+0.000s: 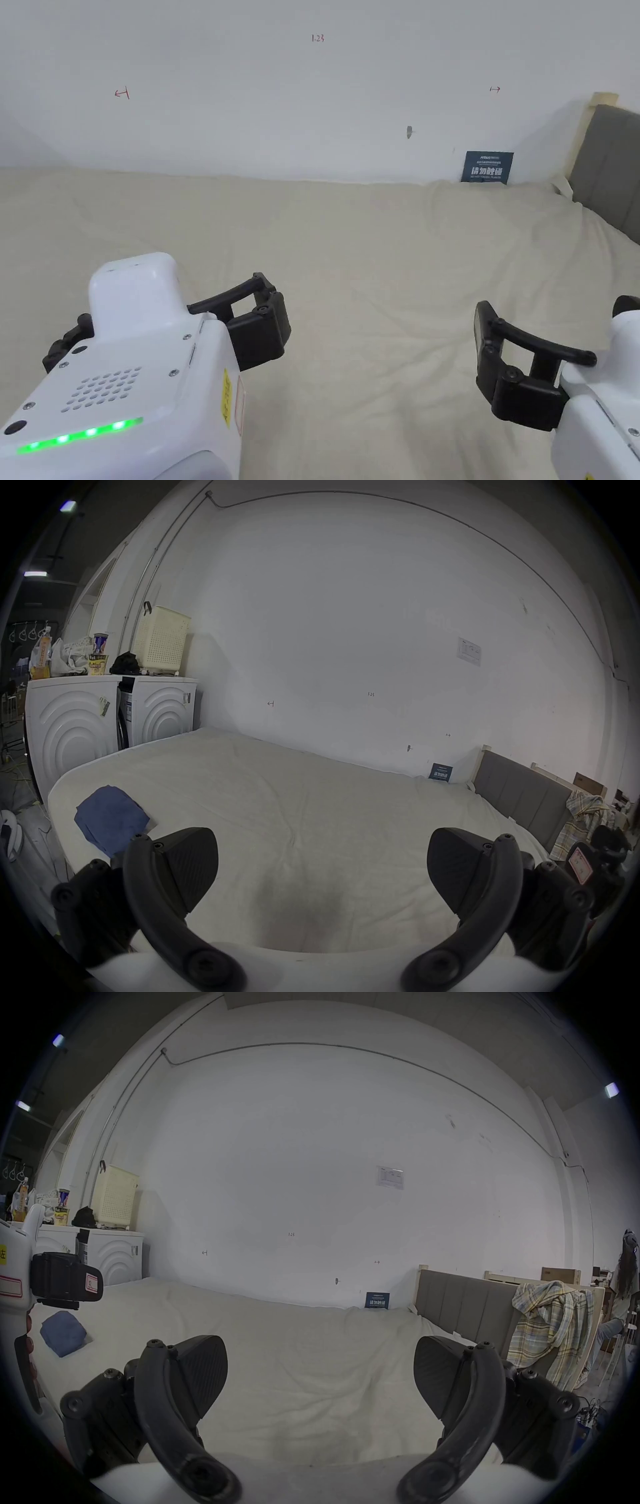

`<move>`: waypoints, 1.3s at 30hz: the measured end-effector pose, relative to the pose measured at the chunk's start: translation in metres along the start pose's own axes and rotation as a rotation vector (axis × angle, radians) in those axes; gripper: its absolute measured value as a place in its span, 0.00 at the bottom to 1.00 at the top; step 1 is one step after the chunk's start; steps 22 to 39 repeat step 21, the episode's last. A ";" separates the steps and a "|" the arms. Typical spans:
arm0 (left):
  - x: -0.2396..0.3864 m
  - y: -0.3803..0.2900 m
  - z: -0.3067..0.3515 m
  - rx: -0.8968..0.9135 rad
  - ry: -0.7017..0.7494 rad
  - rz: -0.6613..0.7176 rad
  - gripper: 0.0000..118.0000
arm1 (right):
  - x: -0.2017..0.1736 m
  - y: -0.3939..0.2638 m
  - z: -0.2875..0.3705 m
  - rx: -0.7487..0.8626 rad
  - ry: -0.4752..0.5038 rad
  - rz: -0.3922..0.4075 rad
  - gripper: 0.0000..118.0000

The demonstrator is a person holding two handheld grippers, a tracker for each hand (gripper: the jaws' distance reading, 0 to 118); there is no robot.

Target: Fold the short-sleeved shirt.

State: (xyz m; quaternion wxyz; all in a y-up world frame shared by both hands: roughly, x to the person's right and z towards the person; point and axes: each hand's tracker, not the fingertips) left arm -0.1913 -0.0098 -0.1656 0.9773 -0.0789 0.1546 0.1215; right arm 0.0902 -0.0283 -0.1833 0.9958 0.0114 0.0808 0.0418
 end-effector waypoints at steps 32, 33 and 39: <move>-0.011 0.005 -0.006 -0.027 0.001 0.021 1.00 | -0.006 -0.001 -0.005 -0.013 0.029 0.026 0.93; -0.011 0.005 -0.006 -0.027 0.001 0.021 1.00 | -0.006 -0.001 -0.005 -0.013 0.029 0.026 0.93; -0.011 0.005 -0.006 -0.027 0.001 0.021 1.00 | -0.006 -0.001 -0.005 -0.013 0.029 0.026 0.93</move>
